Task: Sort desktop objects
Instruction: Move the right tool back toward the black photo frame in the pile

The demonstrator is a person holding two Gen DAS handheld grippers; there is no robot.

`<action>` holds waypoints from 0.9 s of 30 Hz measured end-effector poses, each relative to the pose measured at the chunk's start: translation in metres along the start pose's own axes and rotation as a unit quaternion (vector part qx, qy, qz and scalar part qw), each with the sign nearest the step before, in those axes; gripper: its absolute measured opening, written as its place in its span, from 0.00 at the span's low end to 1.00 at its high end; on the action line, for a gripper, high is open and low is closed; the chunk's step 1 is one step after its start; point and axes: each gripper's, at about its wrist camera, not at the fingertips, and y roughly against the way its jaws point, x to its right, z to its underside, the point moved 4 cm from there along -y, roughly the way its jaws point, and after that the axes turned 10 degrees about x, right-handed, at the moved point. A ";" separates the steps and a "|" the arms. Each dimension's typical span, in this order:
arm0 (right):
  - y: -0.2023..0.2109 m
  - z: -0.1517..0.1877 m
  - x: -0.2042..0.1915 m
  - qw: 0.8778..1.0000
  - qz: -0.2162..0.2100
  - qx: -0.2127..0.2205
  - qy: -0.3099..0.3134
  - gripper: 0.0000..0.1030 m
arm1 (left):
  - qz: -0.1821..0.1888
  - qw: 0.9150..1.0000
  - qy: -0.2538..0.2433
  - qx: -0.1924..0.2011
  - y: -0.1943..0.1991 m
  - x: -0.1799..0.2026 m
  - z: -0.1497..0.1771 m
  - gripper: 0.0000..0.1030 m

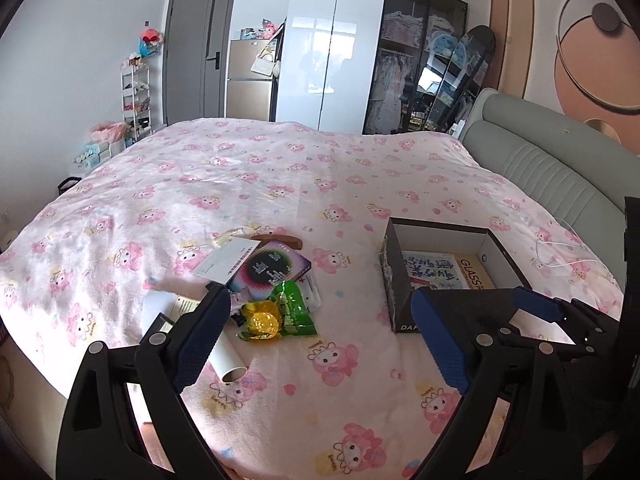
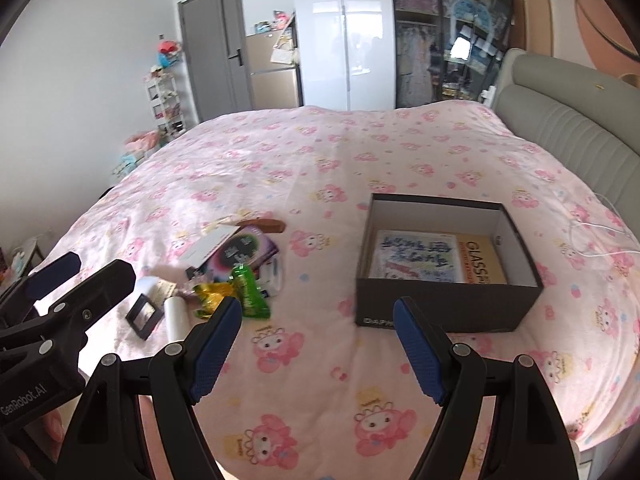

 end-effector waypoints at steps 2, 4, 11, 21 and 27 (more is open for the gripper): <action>-0.007 0.002 -0.013 1.000 -0.024 -0.004 0.006 0.74 | -0.012 1.000 0.006 0.001 0.001 -0.014 0.002 0.89; -0.016 0.005 -0.026 0.999 -0.050 -0.012 0.014 0.74 | -0.023 1.000 0.013 -0.001 0.000 -0.028 0.005 0.88; -0.060 0.033 -0.070 0.993 -0.091 -0.052 0.053 0.74 | -0.069 0.996 0.051 -0.028 -0.016 -0.083 0.030 0.72; -0.122 0.069 -0.109 0.983 -0.118 -0.116 0.085 0.73 | -0.128 0.983 0.103 -0.086 -0.055 -0.155 0.081 0.57; -0.147 0.076 -0.131 0.976 -0.136 -0.138 0.102 0.58 | -0.153 0.973 0.133 -0.111 -0.071 -0.193 0.106 0.51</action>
